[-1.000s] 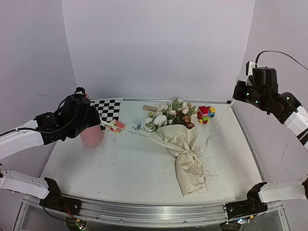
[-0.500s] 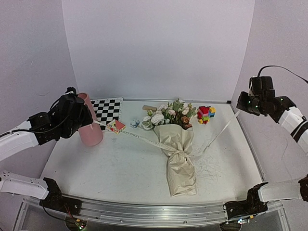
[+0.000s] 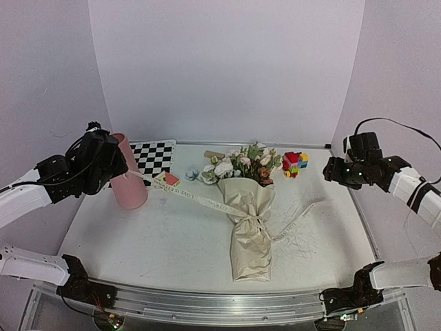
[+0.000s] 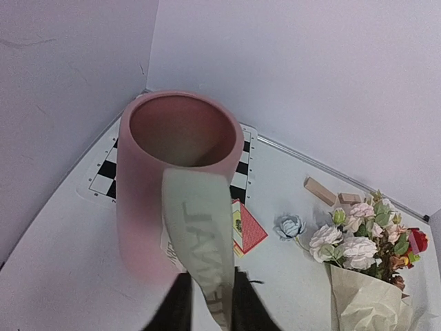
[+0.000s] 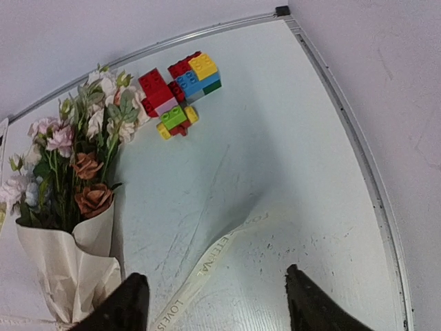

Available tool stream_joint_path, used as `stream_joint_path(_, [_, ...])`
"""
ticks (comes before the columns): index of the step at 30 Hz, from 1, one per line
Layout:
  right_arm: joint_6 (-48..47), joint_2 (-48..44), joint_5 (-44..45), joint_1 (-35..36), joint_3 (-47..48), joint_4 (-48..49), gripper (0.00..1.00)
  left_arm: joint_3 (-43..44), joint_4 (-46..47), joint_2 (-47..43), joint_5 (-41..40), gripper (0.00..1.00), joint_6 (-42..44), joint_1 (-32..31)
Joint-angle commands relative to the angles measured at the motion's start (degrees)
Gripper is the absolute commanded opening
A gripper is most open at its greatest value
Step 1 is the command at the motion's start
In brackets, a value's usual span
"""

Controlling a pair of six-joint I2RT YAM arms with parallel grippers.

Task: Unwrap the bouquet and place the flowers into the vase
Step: Untie the ribbon from the wrapping paper.

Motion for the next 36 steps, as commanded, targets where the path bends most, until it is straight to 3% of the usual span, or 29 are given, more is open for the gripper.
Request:
stream_joint_path(1, [-6.9, -4.4, -16.1, 0.0, -5.1, 6.3, 0.69, 3.0, -1.5, -0.5, 2.4, 0.35, -1.0, 0.3])
stream_joint_path(3, [-9.4, -5.3, -26.9, 0.0, -6.9, 9.5, 0.59, 2.9, 1.4, 0.0, 10.1, 0.48, 3.6, 0.4])
stream_joint_path(5, [-10.0, -4.9, -34.5, 0.3, -7.4, 11.2, 0.48, 2.6, 4.4, 1.2, 19.1, 0.55, 6.8, 0.4])
stream_joint_path(7, [-10.8, -3.9, -37.6, 1.3, -7.6, 12.1, 0.40, 1.7, 6.7, 2.4, 25.6, 0.57, 8.7, 0.2])
stream_joint_path(10, [-12.1, -2.6, -38.1, 4.3, -8.3, 12.8, 0.38, -1.1, 11.7, 4.0, 32.9, 0.57, 11.1, -1.4])
stream_joint_path(15, [-13.5, 1.5, -36.1, 11.9, -8.2, 15.1, 0.38, -1.5, 15.8, 9.4, 33.0, 0.56, 12.4, -9.6])
stream_joint_path(20, [-14.5, 7.1, -34.4, 17.0, -6.6, 15.8, 0.34, -0.6, 20.9, 16.7, 36.3, 0.50, 12.6, -13.1])
stream_joint_path(29, [-15.3, 15.1, -32.9, 20.6, -4.3, 17.6, 0.33, 7.0, 25.8, 33.0, 39.7, 0.48, 15.5, -18.3])
stream_joint_path(36, [-16.4, 21.0, -32.7, 21.5, -1.9, 18.2, 0.33, 11.5, 28.1, 40.9, 40.3, 0.47, 16.0, -18.8])
